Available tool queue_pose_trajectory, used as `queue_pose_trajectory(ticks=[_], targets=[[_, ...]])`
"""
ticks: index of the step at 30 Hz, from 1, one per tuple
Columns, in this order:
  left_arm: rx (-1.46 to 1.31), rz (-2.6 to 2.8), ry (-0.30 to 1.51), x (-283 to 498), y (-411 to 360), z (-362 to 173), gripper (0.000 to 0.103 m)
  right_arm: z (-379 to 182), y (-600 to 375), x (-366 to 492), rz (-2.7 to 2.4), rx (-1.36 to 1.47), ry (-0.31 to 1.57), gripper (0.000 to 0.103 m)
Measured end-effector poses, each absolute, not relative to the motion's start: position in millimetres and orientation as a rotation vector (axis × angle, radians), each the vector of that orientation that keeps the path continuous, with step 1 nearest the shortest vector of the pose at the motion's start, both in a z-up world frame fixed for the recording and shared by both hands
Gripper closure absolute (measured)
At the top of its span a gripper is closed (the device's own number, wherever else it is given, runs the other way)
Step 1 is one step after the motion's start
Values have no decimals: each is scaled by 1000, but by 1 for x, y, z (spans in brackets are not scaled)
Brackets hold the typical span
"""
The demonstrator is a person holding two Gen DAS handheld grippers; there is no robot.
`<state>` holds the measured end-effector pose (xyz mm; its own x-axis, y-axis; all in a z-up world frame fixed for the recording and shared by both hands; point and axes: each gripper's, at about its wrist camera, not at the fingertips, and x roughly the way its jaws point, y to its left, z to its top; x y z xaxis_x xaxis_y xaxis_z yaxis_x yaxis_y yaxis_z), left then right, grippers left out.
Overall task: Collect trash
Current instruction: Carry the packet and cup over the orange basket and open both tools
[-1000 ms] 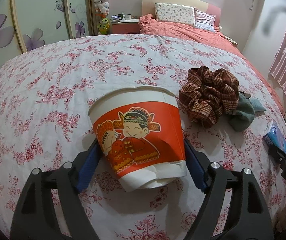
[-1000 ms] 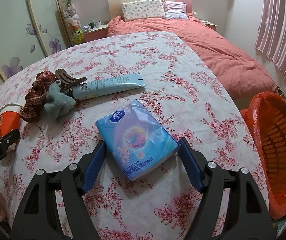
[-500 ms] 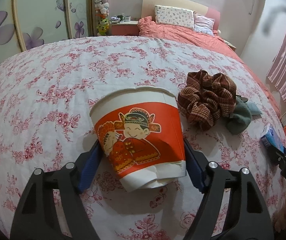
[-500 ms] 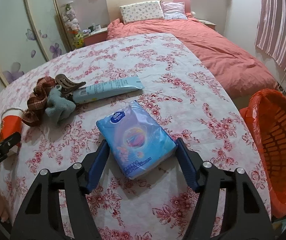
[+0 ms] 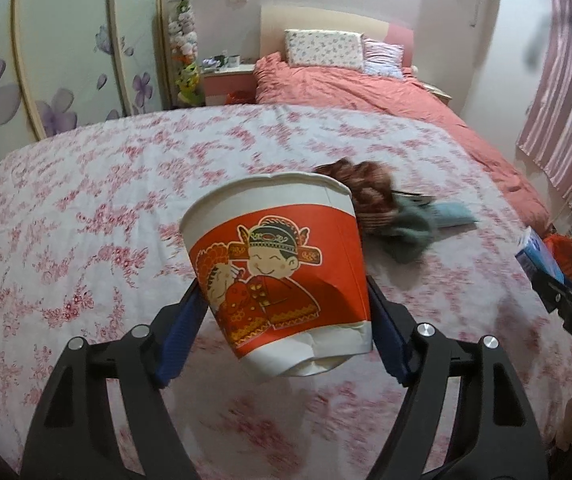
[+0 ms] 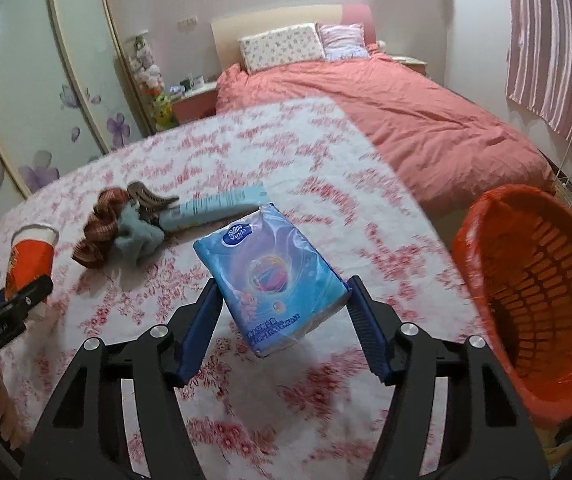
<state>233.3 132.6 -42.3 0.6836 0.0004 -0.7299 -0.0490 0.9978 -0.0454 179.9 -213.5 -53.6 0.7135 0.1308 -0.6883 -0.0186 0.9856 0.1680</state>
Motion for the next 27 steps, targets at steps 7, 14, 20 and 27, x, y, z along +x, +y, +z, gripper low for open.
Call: queue_pose_trajectory(ticks=[7,14,20,27], targets=[[-37,-66,750,216,87,-11,28,-27,-248,158,29,193,671,39],[6,-204,684,208,20,13,28,-9,-295,135,-86,249,577,39],[44,-348,660,205,-46,19,28,-8,-329,125,-180,303,531,39],[75,-519,653,206,-120,17,28,-12,-372,122,-249,377,494,39]])
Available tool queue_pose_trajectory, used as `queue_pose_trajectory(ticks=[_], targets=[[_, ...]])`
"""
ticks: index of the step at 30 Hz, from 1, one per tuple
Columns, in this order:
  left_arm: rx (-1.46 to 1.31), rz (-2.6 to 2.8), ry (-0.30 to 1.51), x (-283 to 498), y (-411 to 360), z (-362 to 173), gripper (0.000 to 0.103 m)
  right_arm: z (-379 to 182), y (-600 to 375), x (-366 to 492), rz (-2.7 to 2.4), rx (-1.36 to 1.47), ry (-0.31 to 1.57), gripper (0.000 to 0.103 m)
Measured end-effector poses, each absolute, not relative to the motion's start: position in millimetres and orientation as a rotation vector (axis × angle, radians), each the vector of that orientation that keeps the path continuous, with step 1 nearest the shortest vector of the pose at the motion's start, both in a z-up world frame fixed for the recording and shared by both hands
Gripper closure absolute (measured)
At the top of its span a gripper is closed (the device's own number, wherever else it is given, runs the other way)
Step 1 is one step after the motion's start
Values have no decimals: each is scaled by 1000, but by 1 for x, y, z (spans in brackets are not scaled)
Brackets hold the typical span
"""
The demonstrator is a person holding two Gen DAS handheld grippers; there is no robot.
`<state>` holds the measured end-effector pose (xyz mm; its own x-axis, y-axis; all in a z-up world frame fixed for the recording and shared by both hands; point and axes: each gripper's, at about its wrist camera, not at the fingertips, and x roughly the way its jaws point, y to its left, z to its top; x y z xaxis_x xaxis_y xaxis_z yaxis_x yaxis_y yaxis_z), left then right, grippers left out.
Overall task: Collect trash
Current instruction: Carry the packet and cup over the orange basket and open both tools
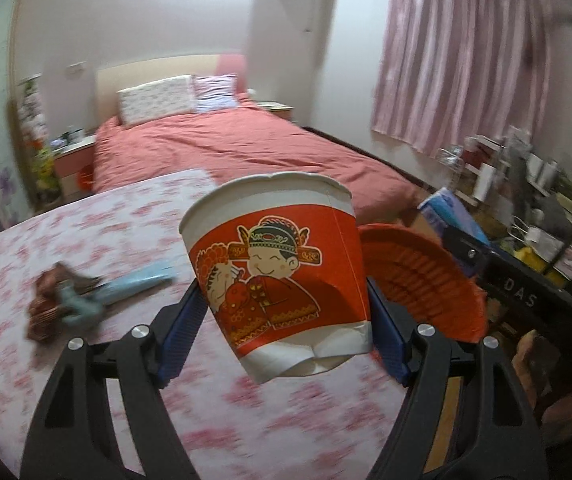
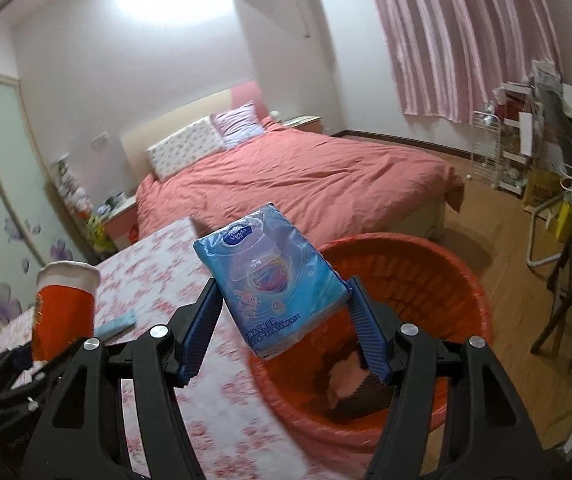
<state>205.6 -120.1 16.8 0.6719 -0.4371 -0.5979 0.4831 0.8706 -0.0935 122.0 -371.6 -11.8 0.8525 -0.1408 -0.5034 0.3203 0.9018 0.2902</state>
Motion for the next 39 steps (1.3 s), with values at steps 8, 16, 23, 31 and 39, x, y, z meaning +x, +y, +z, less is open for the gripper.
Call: queue_pose_trajectory(ticks=[8,16,23,31,39], targets=[[101,-652,677,220,-190,2,28,-25,-417,124,-316,467,483,39],[147,-694,776,246,-239,-35,26,-39,-447,130,-333,537,494,36],[141,-646,818,259,-219,-50,17,-48,-445,123,-346,571,519,29],[208,-475,786,252,-162,-49,12,-40,-423,126,-329,490,549,29],[162,-237,789,261,-48,-51,12,-43,-381,137,-258,401,614,29]])
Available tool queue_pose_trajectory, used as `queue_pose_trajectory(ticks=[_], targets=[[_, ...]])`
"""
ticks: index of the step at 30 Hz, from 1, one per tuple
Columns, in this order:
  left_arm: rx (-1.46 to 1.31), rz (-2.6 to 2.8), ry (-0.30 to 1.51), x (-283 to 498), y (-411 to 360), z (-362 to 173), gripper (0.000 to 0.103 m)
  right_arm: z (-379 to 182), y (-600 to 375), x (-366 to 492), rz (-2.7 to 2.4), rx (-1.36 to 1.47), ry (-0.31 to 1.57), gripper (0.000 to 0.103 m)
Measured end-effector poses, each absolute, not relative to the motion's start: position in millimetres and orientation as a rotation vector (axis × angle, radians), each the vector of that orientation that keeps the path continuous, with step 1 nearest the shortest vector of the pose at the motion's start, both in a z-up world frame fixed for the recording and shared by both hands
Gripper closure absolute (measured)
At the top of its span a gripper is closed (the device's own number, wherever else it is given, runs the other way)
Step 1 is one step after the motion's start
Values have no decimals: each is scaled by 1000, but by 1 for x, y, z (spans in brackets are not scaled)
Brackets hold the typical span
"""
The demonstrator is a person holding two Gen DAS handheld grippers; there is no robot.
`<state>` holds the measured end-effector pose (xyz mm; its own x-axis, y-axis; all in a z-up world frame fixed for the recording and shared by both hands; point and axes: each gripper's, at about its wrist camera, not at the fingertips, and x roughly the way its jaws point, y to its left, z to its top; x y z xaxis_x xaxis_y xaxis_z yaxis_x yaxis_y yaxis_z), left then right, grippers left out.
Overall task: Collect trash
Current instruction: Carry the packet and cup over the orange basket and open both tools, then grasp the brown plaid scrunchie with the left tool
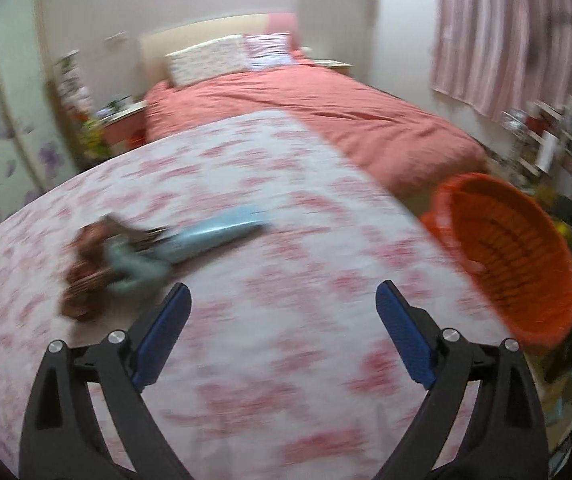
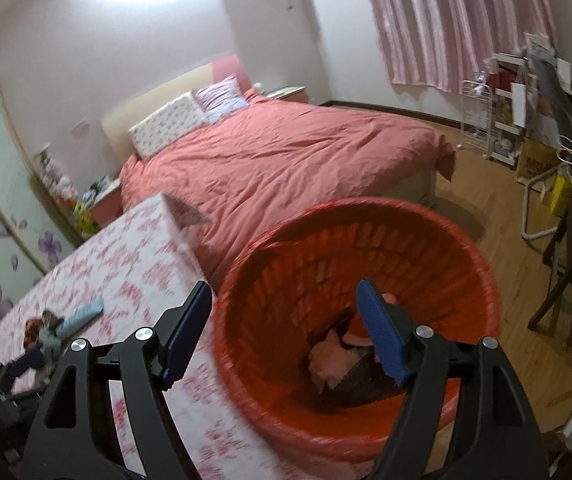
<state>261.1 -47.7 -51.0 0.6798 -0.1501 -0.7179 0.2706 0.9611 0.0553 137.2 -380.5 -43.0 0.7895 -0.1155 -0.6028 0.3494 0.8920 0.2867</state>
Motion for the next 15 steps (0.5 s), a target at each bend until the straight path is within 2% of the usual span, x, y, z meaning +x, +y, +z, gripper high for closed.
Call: queue_pose_trajectory(ticks=[8,11,15], targets=[[24,-1,791,290,72,-52,14,-48,-329,151,-167,293,680,29],[-85,-13,820,304,94,-55,17,-51,-313,157,-135,259,708,29],[-95,0,849,323,99,-61,22,-53,-292,160,-98,217,734,29]])
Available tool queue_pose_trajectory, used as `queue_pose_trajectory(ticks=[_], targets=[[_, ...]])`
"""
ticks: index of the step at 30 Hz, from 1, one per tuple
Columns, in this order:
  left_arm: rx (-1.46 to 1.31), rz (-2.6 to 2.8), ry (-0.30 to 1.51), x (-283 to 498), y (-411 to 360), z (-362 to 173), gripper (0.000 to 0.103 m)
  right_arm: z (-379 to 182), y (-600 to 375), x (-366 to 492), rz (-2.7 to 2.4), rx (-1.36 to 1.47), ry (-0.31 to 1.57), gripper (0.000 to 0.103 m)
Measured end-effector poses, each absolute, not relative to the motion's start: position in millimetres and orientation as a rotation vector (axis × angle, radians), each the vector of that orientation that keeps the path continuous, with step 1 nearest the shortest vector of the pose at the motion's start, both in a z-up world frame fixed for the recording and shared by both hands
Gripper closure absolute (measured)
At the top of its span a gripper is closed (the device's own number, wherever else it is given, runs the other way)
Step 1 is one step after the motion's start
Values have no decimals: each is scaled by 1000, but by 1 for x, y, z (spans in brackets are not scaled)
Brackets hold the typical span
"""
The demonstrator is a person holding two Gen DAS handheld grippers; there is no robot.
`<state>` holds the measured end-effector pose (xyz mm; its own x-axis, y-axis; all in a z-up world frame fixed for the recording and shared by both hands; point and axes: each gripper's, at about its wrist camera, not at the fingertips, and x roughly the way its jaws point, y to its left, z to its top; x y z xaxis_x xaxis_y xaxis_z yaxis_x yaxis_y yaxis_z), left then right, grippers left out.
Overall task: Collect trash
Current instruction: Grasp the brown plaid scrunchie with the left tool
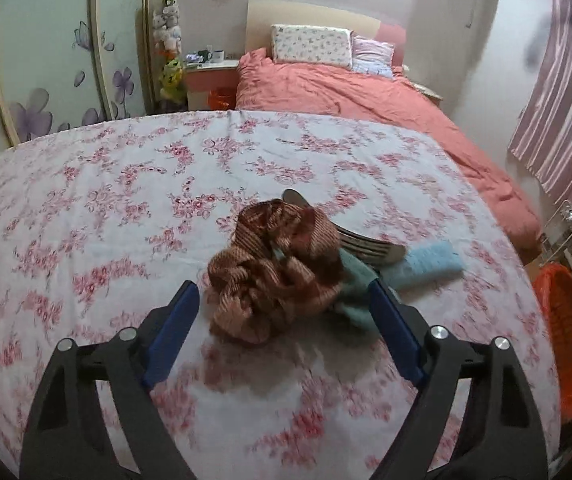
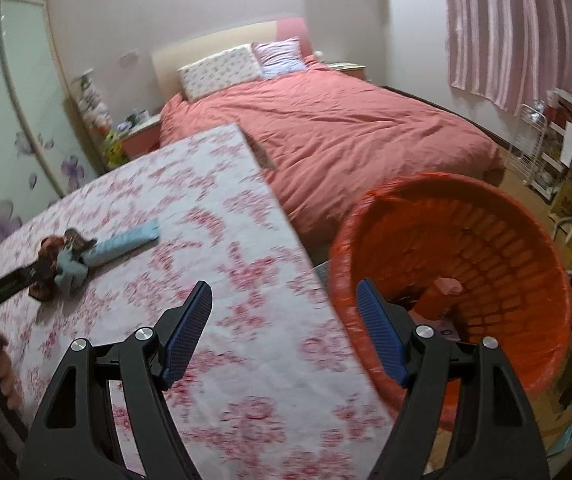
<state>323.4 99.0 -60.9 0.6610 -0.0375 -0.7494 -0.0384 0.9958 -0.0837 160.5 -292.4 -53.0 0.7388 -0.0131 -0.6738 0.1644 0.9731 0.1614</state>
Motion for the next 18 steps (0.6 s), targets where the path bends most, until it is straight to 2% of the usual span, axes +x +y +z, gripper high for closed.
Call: queue_pose_trajectory(ticks=[3,5,10,13,15,16,18], targets=[[-113,10,885,335,105,-67,32,-53,-280,162,-80,191,745,29],[-145,1,904,339,111,-72,46,-55,-274,163,-72,179,751,29],[-147,15,898,333,127,-76,67,-57,-262,167,-54,170,768,29],[-138,32,896,331,133,-77,68,-59,-255,169,-44,166,773,29],[-144,42,901,333,134,-79,60,-59,-250,170,-34,162,778,29],[-148,49,904,334,135,-80,52,-59,-247,171,-31,160,779,29],[-147,52,912,337,133,-83,52,-59,-242,173,-23,154,781,29]])
